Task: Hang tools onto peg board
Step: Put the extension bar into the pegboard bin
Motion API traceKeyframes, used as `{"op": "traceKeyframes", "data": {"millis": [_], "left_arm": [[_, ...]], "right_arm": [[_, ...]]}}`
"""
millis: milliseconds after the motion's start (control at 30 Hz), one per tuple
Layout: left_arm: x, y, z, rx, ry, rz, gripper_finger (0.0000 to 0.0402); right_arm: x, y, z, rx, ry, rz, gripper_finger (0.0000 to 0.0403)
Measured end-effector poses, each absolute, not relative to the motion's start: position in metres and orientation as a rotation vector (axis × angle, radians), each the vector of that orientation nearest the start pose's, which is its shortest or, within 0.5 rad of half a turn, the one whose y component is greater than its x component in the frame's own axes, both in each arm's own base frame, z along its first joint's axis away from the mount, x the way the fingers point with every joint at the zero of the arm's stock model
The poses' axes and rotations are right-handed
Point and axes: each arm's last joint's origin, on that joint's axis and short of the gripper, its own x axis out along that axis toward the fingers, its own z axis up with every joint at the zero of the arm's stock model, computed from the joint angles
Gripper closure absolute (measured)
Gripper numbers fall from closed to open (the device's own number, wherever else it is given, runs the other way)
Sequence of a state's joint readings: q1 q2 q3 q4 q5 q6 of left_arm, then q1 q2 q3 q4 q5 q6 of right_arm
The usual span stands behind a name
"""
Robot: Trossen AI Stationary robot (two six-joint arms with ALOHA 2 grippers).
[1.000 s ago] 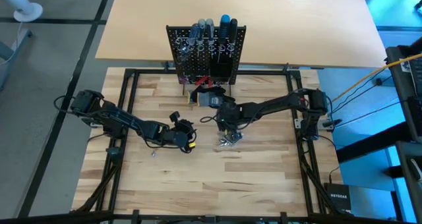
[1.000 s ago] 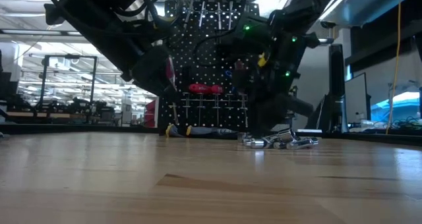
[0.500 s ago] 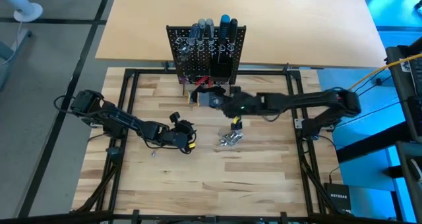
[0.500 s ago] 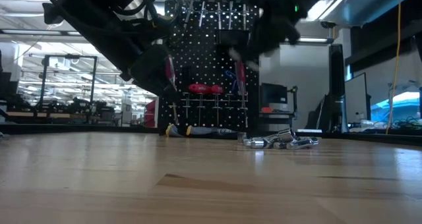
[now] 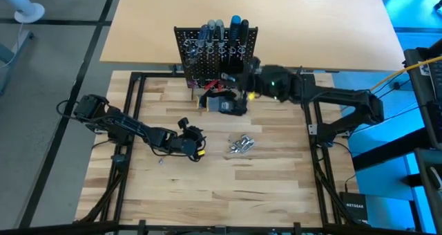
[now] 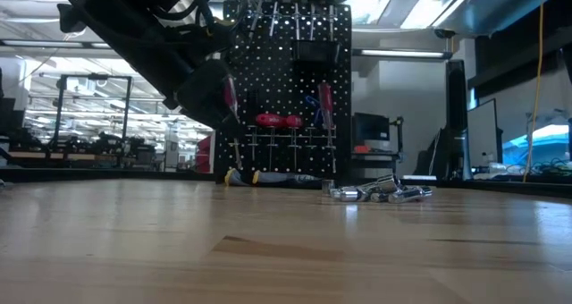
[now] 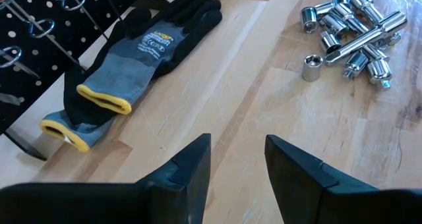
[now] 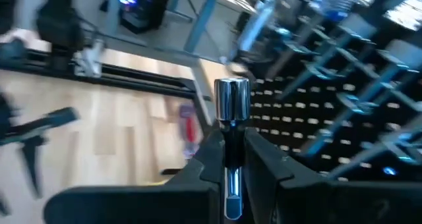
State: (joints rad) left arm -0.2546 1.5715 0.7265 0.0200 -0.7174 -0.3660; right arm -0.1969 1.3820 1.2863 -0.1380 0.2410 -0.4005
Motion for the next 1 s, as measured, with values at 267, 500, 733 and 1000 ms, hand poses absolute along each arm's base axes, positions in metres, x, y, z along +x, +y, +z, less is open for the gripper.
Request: {"op": "traceKeyframes", "data": {"millis": [267,500,733,1000], "left_arm": [[0.284,-0.054,0.158,0.05,0.643,0.558,0.0268],[0.284,-0.054,0.158,0.05,0.644,0.558,0.0268],[0.284,-0.054,0.158,0.052,0.645,0.557,0.0268],[0.284,-0.054,0.158,0.047,0.642,0.559,0.0268]], "right_arm": [[0.307,-0.116,0.375,-0.311,0.341,-0.458,0.0366],[0.311,-0.137,0.354,-0.229,0.433,-0.475,0.0366],[0.31,-0.135,0.348,-0.187,0.491,-0.462,0.0366],[0.31,-0.135,0.346,-0.154,0.498,-0.469,0.0363]]}}
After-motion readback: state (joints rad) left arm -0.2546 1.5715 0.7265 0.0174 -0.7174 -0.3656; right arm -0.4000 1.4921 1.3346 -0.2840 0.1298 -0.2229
